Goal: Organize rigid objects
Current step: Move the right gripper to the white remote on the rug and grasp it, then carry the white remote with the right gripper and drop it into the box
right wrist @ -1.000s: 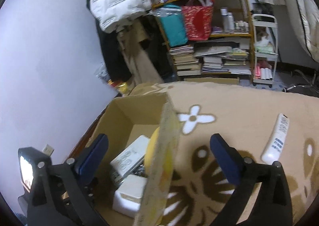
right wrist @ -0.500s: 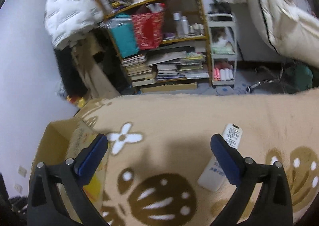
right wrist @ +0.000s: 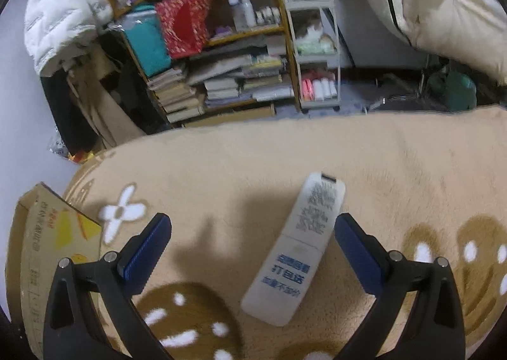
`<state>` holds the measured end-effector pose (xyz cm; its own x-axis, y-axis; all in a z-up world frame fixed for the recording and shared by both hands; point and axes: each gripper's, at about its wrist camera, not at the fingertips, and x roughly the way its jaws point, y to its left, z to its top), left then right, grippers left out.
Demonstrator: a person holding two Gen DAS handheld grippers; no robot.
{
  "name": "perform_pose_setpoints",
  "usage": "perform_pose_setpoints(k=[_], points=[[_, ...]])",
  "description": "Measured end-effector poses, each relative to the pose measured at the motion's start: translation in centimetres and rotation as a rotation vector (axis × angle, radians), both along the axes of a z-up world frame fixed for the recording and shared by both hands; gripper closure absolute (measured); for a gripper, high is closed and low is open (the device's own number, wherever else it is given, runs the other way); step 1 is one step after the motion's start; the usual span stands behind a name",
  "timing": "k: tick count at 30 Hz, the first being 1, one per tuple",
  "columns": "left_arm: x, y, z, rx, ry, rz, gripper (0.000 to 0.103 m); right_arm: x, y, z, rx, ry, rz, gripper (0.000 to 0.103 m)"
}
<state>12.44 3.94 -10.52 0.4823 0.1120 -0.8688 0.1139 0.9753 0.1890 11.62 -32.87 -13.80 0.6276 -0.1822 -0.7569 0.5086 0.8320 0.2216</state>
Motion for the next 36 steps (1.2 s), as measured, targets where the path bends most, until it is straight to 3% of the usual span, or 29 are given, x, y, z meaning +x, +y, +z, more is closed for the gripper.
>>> perform_pose_setpoints(k=[5, 10, 18, 24, 31, 36], points=[[0.0, 0.0, 0.0, 0.0, 0.0, 0.0, 0.079, 0.2, -0.8, -2.0, 0.045, 0.044, -0.008, 0.0], [0.0, 0.0, 0.0, 0.004, -0.001, -0.003, 0.079, 0.2, -1.1, -3.3, 0.051, 0.081, -0.023, 0.011], [-0.1, 0.0, 0.0, 0.007, -0.001, -0.004, 0.079, 0.2, -0.8, -3.6, -0.045, 0.17, -0.059, 0.045], [-0.1, 0.0, 0.0, 0.006, -0.001, -0.003, 0.079, -0.8, -0.5, -2.7, -0.05, 0.138, -0.051, 0.059], [-0.1, 0.0, 0.0, 0.007, -0.001, -0.004, 0.079, -1.2, 2.0, -1.7, -0.082, 0.114, -0.01, 0.06], [-0.1, 0.0, 0.0, 0.005, 0.0, -0.003, 0.079, -2.0, 2.9, -0.6, -0.049, 0.073, -0.015, 0.06]])
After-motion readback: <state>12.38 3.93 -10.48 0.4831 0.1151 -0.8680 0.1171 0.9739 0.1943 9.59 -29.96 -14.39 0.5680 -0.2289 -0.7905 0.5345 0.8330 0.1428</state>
